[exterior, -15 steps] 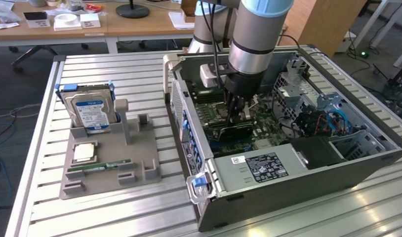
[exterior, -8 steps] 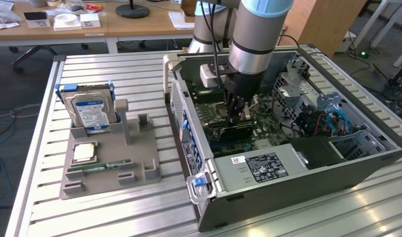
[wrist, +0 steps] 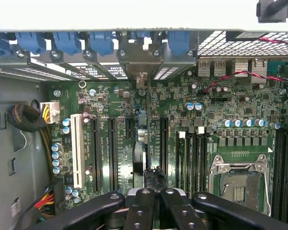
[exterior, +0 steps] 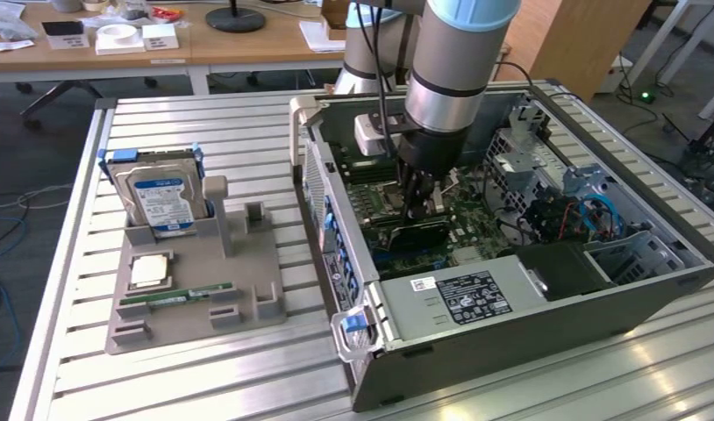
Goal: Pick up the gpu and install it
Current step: 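Press down on the gpu until it lock into place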
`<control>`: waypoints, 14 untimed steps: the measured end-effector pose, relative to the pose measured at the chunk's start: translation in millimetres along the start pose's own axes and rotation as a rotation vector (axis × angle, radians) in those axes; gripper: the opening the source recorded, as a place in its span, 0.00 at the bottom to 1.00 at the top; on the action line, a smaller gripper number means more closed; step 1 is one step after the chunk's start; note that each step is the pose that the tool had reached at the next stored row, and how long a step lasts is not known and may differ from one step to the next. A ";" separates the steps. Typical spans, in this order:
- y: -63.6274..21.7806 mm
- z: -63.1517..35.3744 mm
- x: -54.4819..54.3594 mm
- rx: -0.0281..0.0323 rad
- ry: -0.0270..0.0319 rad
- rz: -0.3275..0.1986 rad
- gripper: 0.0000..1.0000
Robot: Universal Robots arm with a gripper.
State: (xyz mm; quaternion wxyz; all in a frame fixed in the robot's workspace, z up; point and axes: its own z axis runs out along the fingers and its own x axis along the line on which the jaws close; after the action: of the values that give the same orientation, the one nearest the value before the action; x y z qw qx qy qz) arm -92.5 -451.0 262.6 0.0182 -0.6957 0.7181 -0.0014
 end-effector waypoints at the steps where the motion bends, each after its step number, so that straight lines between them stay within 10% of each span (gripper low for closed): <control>1: 0.0 0.1 0.0 0.0001 0.0000 0.000 0.11; 14: 1.0 1.2 0.1 -0.0001 -0.0001 0.000 0.11</control>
State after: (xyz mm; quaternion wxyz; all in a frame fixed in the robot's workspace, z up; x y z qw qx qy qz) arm -93.5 -451.0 261.4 0.0182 -0.6957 0.7181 -0.0013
